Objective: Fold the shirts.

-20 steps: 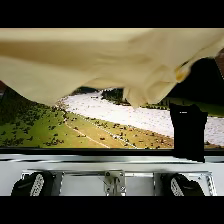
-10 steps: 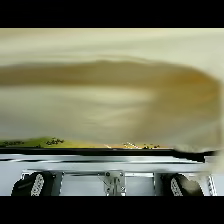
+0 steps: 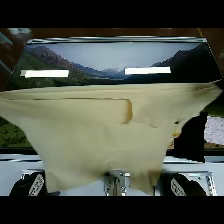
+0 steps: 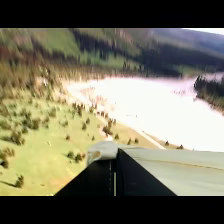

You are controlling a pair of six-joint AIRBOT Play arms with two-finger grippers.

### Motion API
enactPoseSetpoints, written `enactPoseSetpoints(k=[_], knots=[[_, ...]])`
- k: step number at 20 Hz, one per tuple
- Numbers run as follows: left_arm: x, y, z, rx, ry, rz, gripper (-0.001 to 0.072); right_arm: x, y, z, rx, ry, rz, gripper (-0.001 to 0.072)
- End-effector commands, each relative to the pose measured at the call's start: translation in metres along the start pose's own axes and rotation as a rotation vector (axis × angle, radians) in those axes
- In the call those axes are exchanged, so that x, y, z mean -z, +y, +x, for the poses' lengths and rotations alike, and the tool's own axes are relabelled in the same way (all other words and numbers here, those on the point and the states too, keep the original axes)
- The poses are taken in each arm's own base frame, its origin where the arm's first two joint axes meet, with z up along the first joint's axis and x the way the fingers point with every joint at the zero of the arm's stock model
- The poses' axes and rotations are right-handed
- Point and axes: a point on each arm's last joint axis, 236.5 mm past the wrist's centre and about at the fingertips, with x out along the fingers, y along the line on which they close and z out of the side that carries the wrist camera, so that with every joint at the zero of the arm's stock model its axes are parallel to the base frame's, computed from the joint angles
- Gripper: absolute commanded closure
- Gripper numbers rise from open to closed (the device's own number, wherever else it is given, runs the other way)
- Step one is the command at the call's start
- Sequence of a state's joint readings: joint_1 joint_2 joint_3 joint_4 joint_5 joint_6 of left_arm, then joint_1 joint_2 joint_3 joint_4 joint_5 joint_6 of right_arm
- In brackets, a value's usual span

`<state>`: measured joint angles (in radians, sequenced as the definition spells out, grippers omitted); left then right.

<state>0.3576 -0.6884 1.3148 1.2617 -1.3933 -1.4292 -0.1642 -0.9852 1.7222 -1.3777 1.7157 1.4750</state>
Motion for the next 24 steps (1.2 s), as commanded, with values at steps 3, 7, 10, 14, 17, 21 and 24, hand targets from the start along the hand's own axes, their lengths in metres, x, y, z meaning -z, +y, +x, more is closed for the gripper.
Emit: enactPoseSetpoints(k=[3, 7, 10, 14, 17, 21, 24], knots=[[0.031, 0.018, 0.163, 0.058, 0.248, -0.042, 0.0671, -0.006, 0.003, 0.208, -0.118, 0.172, 0.096, 0.0642], [0.023, 0.009, 0.268, 0.078, 0.265, -0.025, 0.0669, -0.048, 0.031, 0.318, -0.126, 0.007, -0.002, 0.0641], [0.010, 0.010, 0.318, 0.070, 0.225, -0.025, 0.0669, -0.085, 0.025, 0.348, -0.102, -0.156, 0.118, 0.0641], [-0.017, 0.019, 0.352, 0.046, 0.079, -0.062, 0.0669, -0.116, 0.000, 0.357, -0.072, -0.302, 0.234, 0.0641], [-0.016, 0.012, 0.373, 0.084, 0.051, -0.154, 0.0669, -0.103, -0.002, 0.383, -0.071, -0.266, 0.267, 0.0641], [0.009, 0.004, 0.391, 0.102, 0.120, -0.171, 0.0669, -0.084, 0.002, 0.407, -0.085, -0.205, 0.320, 0.0641], [0.014, 0.009, 0.383, 0.101, 0.156, -0.163, 0.0669, -0.079, 0.004, 0.406, -0.088, -0.180, 0.319, 0.0640]])
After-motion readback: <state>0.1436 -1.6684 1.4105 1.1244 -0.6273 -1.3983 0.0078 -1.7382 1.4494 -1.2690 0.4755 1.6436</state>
